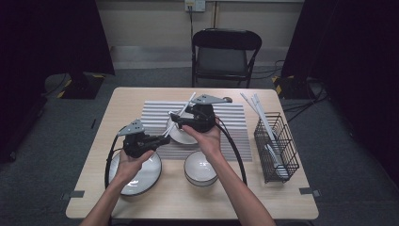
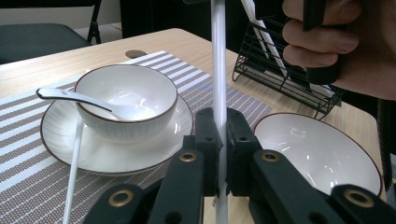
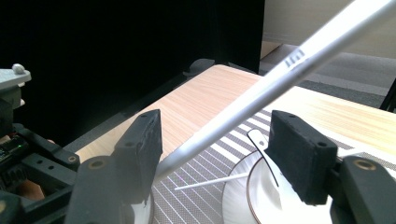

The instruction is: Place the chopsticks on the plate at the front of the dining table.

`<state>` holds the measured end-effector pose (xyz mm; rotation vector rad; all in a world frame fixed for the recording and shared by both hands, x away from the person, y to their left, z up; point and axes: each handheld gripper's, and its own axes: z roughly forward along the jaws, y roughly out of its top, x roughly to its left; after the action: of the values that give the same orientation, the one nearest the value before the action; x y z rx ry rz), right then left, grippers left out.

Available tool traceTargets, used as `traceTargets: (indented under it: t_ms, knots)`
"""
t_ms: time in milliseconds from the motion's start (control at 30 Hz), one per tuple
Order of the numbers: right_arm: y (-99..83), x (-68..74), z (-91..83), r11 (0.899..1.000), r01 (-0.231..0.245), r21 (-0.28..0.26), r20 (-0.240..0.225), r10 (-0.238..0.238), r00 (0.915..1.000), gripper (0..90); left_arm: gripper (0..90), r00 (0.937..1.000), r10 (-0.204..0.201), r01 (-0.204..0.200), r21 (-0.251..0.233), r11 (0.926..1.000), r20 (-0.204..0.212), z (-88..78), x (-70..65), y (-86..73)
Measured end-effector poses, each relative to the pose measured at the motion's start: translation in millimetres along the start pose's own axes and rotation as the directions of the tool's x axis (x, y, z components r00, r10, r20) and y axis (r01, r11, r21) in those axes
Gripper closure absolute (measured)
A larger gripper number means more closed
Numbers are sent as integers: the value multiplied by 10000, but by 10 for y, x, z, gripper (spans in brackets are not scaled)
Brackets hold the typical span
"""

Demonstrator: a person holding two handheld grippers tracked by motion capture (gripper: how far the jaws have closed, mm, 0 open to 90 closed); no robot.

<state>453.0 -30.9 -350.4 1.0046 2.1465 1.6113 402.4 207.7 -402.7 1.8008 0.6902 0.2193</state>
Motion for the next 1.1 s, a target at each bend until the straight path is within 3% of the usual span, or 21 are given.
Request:
traceTargets:
  t_ms: [467,667,867,1100]
  knots:
    - [-74,-72,22,9996,-114,255,271,107,9996,337,859,10000,-14,14,-4,10000,78,10,24,7]
    - [-79,-92,1,9998,-152,150,171,149,9997,323,858,10000,-29,30,-38,10000,55,13,31,8]
    - [-81,-136,-136,9999,-105,3,203,105,9997,276,859,9999,-99,99,58,9999,-68,5,78,-5]
    - [-143,-265,-329,9994,-306,133,776,294,9965,236,858,9997,-122,125,177,9998,-204,3,95,-18]
